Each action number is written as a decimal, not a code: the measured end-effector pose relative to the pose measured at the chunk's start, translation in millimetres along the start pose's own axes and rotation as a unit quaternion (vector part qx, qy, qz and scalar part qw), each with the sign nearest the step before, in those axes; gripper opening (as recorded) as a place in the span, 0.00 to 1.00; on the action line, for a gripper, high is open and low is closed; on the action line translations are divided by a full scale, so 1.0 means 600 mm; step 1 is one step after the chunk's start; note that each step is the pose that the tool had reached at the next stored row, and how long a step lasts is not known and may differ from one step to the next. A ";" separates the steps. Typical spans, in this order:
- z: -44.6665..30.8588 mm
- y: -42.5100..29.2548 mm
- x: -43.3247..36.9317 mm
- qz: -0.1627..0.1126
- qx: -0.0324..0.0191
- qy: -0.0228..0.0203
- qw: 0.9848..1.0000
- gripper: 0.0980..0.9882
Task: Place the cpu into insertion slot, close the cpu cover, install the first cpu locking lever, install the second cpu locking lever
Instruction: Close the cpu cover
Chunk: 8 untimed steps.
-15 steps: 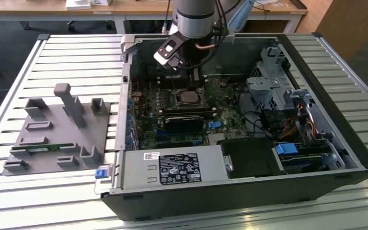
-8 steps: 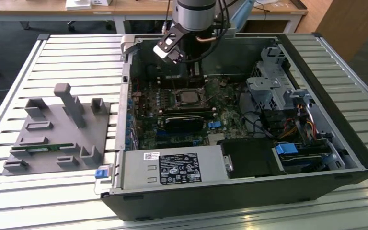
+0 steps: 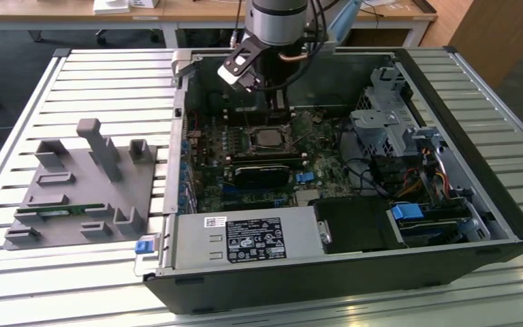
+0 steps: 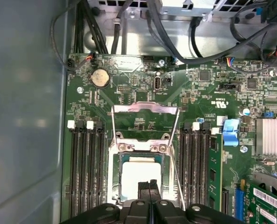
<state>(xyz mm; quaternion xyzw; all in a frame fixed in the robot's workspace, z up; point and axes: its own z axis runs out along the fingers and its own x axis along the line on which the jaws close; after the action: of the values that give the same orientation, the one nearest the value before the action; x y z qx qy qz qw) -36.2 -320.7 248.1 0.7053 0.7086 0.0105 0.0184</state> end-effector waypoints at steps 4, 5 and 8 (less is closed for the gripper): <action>0.000 0.000 -0.004 0.000 0.000 0.000 1.000 0.01; 0.000 0.000 -0.004 0.000 0.000 0.000 1.000 0.01; -0.003 0.000 -0.004 0.000 0.000 0.000 1.000 0.01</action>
<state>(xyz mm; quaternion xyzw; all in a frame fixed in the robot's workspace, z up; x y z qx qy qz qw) -36.2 -323.2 250.0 0.7054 0.7085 0.0105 0.0184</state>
